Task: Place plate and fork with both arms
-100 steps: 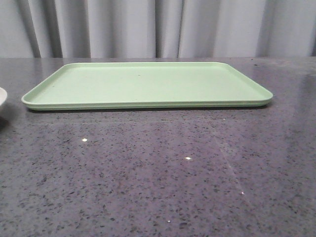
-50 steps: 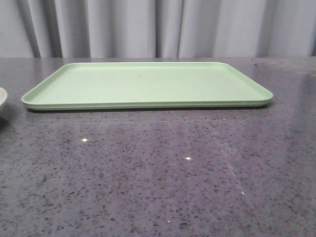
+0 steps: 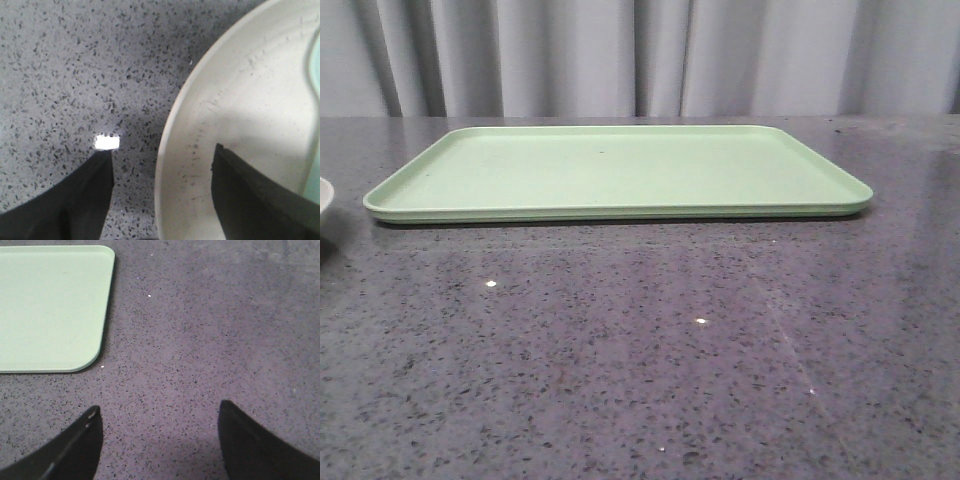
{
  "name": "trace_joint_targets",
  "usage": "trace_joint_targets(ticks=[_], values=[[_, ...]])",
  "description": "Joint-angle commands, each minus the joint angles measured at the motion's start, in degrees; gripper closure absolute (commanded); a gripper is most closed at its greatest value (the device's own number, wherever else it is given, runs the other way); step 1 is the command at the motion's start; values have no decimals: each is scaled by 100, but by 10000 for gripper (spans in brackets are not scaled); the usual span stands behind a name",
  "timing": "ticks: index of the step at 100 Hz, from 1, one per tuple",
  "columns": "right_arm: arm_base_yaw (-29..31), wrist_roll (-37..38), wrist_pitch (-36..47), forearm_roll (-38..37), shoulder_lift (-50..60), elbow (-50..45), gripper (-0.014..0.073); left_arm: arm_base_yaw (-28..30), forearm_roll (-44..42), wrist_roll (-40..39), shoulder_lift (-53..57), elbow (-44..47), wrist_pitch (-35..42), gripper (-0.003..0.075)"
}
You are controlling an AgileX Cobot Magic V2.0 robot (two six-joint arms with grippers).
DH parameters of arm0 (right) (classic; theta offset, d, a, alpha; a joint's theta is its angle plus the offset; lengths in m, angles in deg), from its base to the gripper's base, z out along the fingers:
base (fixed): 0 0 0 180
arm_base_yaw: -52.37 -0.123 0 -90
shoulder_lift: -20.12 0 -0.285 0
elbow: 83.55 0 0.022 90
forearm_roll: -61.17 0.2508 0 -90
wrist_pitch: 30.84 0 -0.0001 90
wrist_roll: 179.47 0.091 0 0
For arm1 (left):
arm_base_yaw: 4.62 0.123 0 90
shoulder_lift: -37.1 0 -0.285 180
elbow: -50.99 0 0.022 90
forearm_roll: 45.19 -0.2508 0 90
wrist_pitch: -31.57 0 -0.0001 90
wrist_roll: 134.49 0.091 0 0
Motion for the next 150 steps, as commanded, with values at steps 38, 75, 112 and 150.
trace_joint_targets(ticks=[38, 75, 112, 150], values=[[-13, -21, 366, 0, -45, 185, 94, -1, -24, -61, 20, -183, 30, 596], [-13, -21, 314, 0, -45, 185, 94, -1, -14, -61, 20, -183, -92, 741], [-13, -21, 314, 0, -45, 185, 94, 376, 891, 581, 307, -183, -212, 741], [-13, -21, 314, 0, -45, 185, 94, 1684, 2811, 1652, 661, -538, -615, 741]])
